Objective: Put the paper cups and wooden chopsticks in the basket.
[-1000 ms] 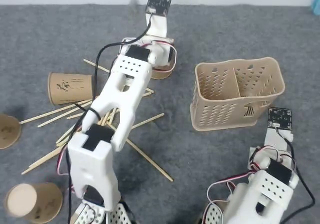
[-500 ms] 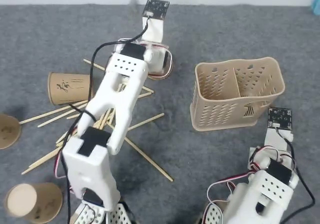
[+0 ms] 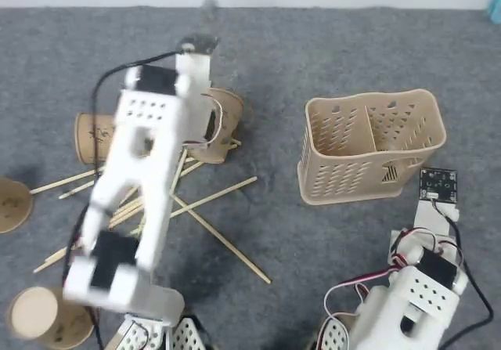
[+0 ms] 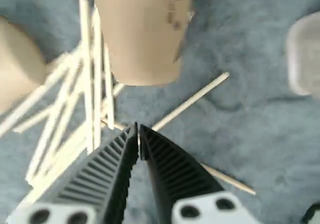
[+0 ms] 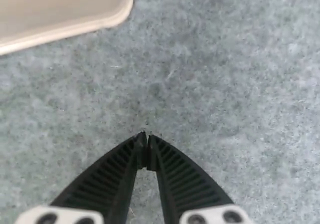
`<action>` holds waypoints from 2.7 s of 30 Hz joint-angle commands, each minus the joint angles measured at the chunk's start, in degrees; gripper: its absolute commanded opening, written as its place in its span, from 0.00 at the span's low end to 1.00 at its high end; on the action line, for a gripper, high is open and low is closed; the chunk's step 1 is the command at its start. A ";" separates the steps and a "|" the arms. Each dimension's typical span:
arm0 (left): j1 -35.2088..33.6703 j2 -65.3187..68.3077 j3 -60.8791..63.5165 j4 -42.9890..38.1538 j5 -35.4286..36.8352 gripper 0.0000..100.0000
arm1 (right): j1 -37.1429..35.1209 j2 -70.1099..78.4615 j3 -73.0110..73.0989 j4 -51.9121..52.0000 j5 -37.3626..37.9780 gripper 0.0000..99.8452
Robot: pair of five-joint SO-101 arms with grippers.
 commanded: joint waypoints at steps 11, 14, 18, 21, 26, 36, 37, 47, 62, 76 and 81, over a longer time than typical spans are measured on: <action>0.44 -12.22 -3.30 -9.85 -0.70 0.01 | -0.66 -1.10 -0.26 -0.84 -0.35 0.01; -0.26 -4.13 -9.45 -11.87 -0.53 0.01 | -0.66 -1.10 -0.26 -0.92 -0.44 0.01; -0.44 7.03 -19.21 -15.03 -0.35 0.01 | -0.66 -1.10 -0.26 -0.92 -0.44 0.01; -0.35 16.53 -28.26 -15.12 -0.35 0.01 | -0.66 -1.10 -0.26 -1.01 -0.44 0.01; -0.70 33.49 -45.14 -13.27 -0.35 0.01 | -0.75 -1.10 -0.26 -1.01 -0.44 0.01; -0.79 62.59 -79.87 -3.08 -0.35 0.01 | -2.07 -1.10 -0.26 -1.01 -0.44 0.01; -1.14 64.70 -82.33 -2.46 -0.35 0.01 | -2.07 -1.10 -0.26 -1.01 -0.44 0.01; -3.78 71.03 -86.11 2.81 -0.62 0.02 | -2.07 -1.10 -0.26 -0.92 -0.18 0.01; -3.08 33.05 -27.91 2.81 -5.89 0.02 | -2.07 -1.10 -0.26 -0.92 -0.09 0.01; -3.25 -6.77 15.87 2.81 -14.95 0.02 | -2.07 -1.10 -0.26 -0.92 -0.09 0.01; -2.73 -20.40 20.97 2.81 -15.74 0.02 | -2.15 -1.10 -0.18 -0.92 -0.09 0.01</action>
